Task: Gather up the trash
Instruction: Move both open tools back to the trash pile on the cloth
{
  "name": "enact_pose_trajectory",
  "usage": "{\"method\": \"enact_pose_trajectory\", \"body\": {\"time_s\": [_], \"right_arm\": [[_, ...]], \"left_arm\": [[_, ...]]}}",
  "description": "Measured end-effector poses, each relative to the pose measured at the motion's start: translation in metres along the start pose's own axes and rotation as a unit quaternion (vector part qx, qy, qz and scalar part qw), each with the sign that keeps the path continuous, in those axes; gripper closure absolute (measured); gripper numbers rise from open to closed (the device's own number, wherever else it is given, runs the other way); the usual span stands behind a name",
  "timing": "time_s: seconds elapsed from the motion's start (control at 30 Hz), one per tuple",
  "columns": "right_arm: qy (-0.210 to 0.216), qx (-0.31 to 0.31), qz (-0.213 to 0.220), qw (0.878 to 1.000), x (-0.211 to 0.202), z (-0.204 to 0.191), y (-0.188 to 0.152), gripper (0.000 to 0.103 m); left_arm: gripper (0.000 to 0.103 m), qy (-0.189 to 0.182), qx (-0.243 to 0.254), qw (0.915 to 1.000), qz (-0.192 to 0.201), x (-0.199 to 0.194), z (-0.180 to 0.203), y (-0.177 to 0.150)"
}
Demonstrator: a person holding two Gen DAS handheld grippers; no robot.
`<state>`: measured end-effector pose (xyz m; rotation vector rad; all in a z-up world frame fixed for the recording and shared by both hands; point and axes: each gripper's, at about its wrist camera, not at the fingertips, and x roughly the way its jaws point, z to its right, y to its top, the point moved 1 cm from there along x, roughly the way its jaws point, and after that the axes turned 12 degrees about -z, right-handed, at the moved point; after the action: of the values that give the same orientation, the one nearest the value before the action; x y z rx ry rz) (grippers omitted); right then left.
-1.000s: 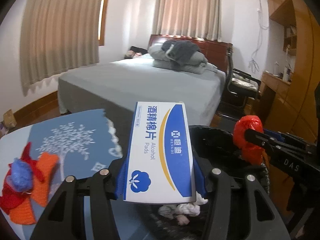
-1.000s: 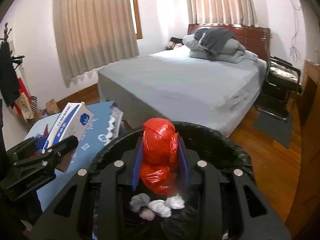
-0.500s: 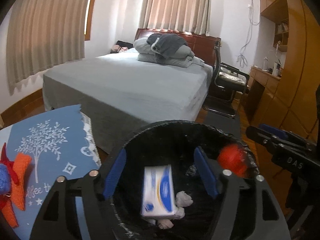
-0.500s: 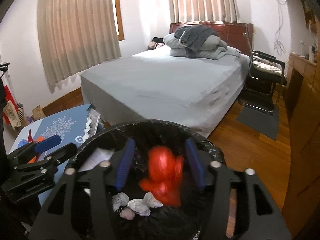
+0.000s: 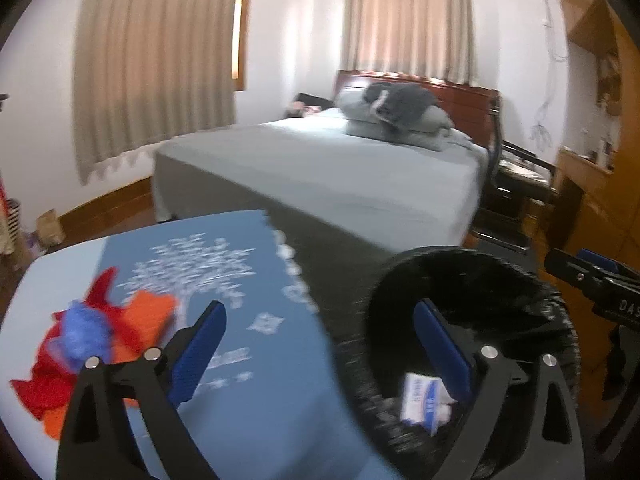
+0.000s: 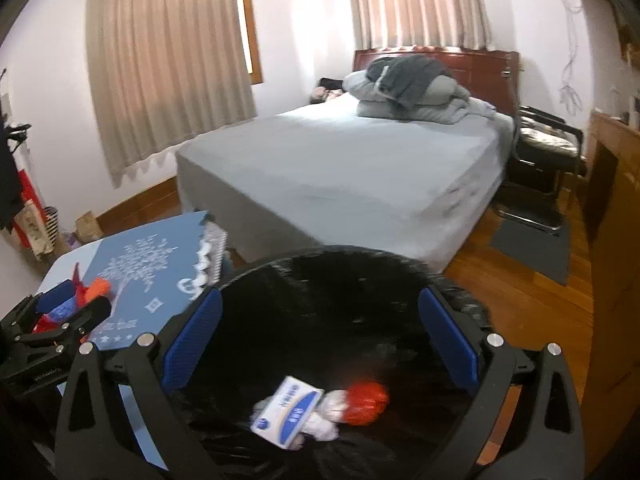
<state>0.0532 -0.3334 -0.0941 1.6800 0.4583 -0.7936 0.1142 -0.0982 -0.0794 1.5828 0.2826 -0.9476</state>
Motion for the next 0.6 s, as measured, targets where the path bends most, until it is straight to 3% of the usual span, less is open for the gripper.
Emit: {"method": "enact_pose_trajectory", "body": {"time_s": [0.3,0.6], "right_arm": [[0.055,-0.051,-0.009,0.997,0.016,-0.080,0.008,0.007],[0.099,-0.106,-0.022,0.989,0.034,-0.159,0.009,0.007]], "left_arm": [[0.010,0.085,-0.054,0.9949,-0.001,-0.022,-0.082,-0.024],[0.010,0.155,-0.102,0.9827,-0.006,-0.039,-0.154,-0.053]]}}
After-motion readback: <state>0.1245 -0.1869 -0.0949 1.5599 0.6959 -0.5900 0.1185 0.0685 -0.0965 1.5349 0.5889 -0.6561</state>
